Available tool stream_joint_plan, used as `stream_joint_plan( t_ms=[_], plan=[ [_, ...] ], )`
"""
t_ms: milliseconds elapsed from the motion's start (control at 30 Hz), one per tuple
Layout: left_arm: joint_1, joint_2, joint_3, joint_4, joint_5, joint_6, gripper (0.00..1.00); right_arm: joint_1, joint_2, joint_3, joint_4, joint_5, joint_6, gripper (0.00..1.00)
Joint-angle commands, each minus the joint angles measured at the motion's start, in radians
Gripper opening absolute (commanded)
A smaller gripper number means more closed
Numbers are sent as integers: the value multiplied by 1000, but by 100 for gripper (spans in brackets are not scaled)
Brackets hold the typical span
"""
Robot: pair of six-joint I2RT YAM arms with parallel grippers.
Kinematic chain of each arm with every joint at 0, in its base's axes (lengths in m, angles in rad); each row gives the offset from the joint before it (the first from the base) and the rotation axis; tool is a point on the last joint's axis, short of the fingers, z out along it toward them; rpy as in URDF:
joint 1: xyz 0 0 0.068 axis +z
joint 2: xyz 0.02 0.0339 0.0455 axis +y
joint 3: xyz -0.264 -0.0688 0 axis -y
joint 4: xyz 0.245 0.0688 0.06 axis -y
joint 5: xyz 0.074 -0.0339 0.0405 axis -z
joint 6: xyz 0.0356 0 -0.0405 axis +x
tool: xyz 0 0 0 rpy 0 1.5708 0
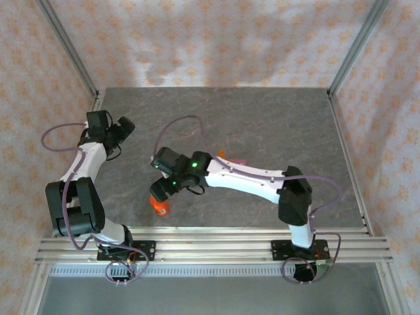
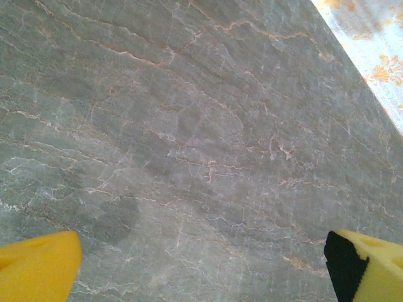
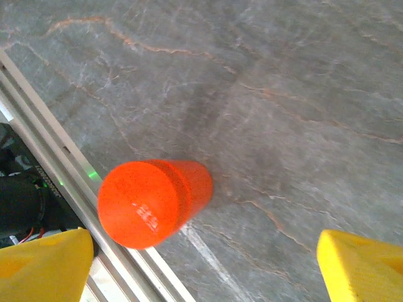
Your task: Sort the pills into containers
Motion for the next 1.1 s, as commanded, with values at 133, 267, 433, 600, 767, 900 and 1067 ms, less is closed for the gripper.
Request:
stream_joint_plan(
  t_ms=[133, 267, 433, 600, 767, 900, 1067],
  plan=[
    [39, 72, -16, 47, 78, 7, 100, 47, 145, 160, -86, 35, -43, 92],
    [49, 86, -19, 50, 90, 4, 100, 60, 209, 217, -109, 33, -49, 92],
    [51, 86, -16, 59, 102, -5, 100, 63, 257, 241, -121, 38, -45, 91],
    [53, 90, -17, 66, 111, -8, 100, 63, 284, 244, -117, 26, -39, 84],
    [53, 93, -23, 81, 123, -14, 100, 63, 293, 243, -115, 22, -33, 62],
    [53, 95, -29, 89, 133, -19, 100, 63, 273, 238, -118, 42, -35, 40],
    [53, 98, -38, 121, 188, -44, 100, 43, 220, 226, -134, 69, -25, 38]
  ],
)
